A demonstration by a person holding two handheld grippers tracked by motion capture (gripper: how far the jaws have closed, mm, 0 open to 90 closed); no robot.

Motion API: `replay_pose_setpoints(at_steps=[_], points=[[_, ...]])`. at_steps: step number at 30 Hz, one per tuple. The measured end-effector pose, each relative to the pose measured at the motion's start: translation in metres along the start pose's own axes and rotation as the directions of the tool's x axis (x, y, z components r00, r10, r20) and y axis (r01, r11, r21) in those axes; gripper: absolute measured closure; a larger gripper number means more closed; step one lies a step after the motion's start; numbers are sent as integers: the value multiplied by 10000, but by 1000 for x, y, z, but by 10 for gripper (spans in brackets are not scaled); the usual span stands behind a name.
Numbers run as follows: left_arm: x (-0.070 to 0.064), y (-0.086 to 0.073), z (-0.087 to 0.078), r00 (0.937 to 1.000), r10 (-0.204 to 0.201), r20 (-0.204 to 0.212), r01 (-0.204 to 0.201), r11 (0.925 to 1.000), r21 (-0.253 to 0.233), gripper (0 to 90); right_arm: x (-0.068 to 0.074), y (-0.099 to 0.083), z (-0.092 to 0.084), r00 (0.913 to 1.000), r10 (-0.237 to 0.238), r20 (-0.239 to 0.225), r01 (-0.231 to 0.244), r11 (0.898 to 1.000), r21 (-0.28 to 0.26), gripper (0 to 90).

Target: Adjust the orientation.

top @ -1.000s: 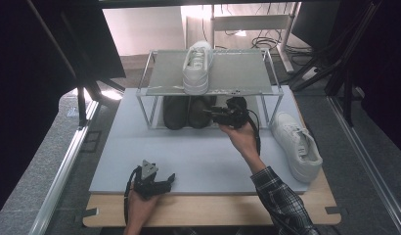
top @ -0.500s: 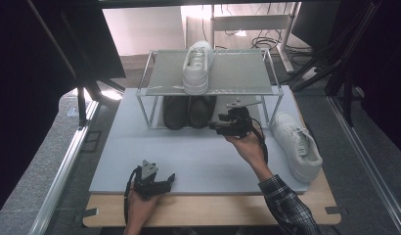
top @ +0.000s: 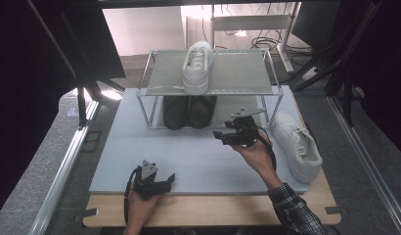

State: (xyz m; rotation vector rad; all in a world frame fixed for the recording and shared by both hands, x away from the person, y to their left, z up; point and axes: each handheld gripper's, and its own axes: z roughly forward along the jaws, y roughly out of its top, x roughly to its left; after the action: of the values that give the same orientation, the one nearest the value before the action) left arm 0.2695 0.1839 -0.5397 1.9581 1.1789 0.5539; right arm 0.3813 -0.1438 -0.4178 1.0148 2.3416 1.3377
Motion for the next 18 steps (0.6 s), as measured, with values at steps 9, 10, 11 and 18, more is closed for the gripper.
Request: replay_pose_setpoints(at_steps=[9, 10, 11, 18], points=[[0, 0, 0, 10000, 33, -5, -33, 10000, 2, 133, -2, -14, -6, 9999, -78, -83, 79, 9998, 165, 279], [0, 0, 0, 10000, 32, -4, -32, 10000, 2, 133, -2, -16, -7, 9998, -184, -69, 185, 9996, 233, 264], [0, 0, 0, 10000, 31, -5, -31, 10000, 1, 133, -1, -17, -7, 9996, -271, -41, 272, 9992, 304, 253], [0, 0, 0, 10000, 27, -7, -27, 10000, -5, 133, -3, -31, -15, 9992, -403, 21, 402, 9983, 424, 187]])
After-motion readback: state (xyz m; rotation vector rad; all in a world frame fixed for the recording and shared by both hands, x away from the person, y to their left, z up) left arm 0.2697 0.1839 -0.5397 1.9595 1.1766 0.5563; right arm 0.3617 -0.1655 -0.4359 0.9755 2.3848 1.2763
